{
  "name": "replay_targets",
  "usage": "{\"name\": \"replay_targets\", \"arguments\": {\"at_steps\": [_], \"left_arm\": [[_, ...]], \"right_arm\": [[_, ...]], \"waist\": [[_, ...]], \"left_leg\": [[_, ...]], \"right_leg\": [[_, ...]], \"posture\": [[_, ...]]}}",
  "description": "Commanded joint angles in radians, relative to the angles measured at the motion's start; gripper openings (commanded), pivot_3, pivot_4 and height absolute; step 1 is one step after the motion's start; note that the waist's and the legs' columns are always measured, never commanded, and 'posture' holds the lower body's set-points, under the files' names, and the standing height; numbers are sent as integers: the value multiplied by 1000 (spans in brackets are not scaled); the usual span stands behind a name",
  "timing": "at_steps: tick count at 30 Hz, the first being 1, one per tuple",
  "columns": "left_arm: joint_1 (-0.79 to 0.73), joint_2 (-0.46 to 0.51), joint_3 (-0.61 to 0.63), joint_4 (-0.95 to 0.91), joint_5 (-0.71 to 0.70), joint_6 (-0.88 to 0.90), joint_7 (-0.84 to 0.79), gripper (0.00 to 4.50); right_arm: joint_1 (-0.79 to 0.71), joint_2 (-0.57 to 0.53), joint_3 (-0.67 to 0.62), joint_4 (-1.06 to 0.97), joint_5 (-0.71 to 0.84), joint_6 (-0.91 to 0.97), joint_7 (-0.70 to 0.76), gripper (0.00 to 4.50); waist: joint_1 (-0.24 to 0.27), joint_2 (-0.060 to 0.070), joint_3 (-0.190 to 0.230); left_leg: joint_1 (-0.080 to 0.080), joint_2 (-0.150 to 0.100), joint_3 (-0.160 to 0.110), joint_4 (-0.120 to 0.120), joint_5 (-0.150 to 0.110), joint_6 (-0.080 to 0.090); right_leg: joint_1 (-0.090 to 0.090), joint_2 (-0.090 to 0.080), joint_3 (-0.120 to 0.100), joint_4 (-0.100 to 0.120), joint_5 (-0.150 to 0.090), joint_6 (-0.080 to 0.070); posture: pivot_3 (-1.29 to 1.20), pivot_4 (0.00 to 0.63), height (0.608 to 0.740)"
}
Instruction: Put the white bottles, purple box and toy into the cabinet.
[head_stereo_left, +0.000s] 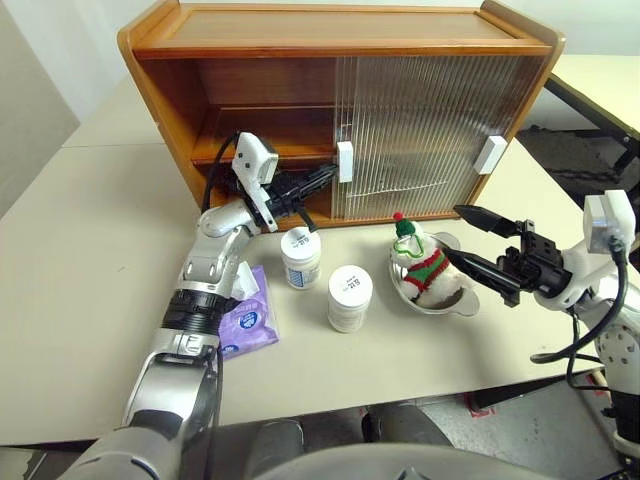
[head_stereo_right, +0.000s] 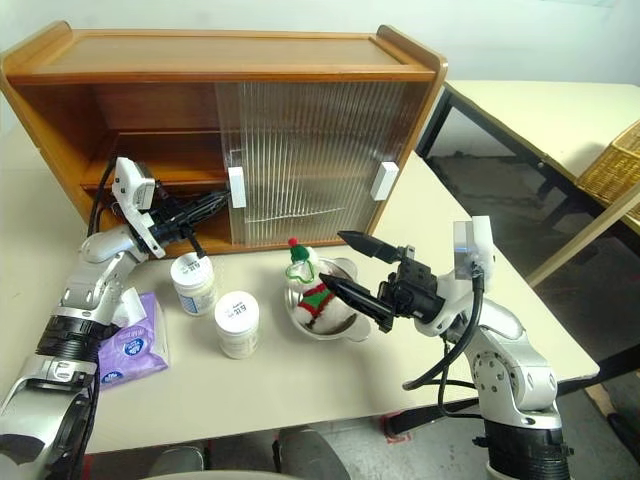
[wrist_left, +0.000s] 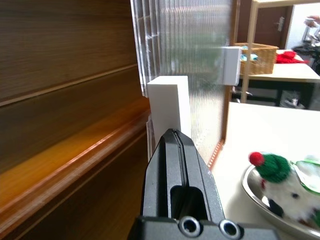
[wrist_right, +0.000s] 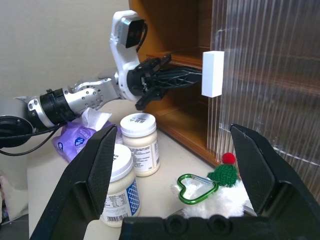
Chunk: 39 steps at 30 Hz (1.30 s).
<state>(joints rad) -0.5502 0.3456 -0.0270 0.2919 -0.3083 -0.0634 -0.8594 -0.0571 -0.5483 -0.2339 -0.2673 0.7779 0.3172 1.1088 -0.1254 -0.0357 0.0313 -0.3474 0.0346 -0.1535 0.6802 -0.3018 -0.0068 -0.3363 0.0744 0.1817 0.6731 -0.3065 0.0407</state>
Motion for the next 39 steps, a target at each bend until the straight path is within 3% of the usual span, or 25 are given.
{"name": "replay_targets", "arguments": {"at_steps": [1,8,10,12,15,23,25,31,39], "left_arm": [[-26,-21,-33,28,28,-12,-20,33],[0,-8,6,-34,9,11,0,33],[39,15,94,-148,-106,108,31,201],[83,80,202,-264,-232,226,41,650],[175,238,269,-366,-321,401,-11,1670],[425,561,456,-479,-513,816,-43,4476],[506,638,476,-460,-489,871,-68,4476],[650,748,479,-393,-435,956,-118,4476],[669,705,418,-368,-412,1010,-102,4476]], "right_arm": [[4,2,0,-6,11,-14,14,4500],[10,2,8,-5,3,-19,27,4500],[10,1,8,-10,3,-17,23,4500],[10,0,11,-22,5,-10,12,4500],[3,-1,20,-29,8,0,1,4500],[-43,-9,37,2,0,7,2,4500],[-46,-11,38,8,-3,5,7,4500],[-43,-16,38,22,-12,-4,21,4500],[-13,-23,26,-1,-14,-4,12,4500]], "waist": [[1,2,-2],[-2,4,-3],[-9,5,-4],[-21,5,-4],[-41,7,-5],[-22,9,-10],[-20,9,-11],[-17,12,-13],[-17,15,-16]], "left_leg": [[-1,0,0,0,0,0],[-2,-3,-2,3,-1,3],[-2,-3,-2,4,-1,3],[-3,-3,-1,3,-1,3],[-1,-3,-1,-2,1,0],[-1,-2,-4,-3,0,2],[-1,0,-4,-5,0,2],[-2,5,-2,-10,0,1],[-2,6,-1,-18,1,-2]], "right_leg": [[1,0,0,-3,1,0],[3,-3,0,-6,6,-3],[3,-3,0,-6,6,-4],[2,-3,0,-6,6,-4],[1,-2,0,-6,6,-6],[-8,-3,-1,-5,1,-22],[-11,-3,-2,-4,2,-27],[-18,-2,-5,-4,6,-37],[-22,-2,-5,-3,8,-40]], "posture": [[-229,5,740],[-229,3,740],[-226,8,740],[-219,10,740],[-200,14,740],[-176,20,740],[-175,21,740],[-178,21,740],[-193,20,740]]}}
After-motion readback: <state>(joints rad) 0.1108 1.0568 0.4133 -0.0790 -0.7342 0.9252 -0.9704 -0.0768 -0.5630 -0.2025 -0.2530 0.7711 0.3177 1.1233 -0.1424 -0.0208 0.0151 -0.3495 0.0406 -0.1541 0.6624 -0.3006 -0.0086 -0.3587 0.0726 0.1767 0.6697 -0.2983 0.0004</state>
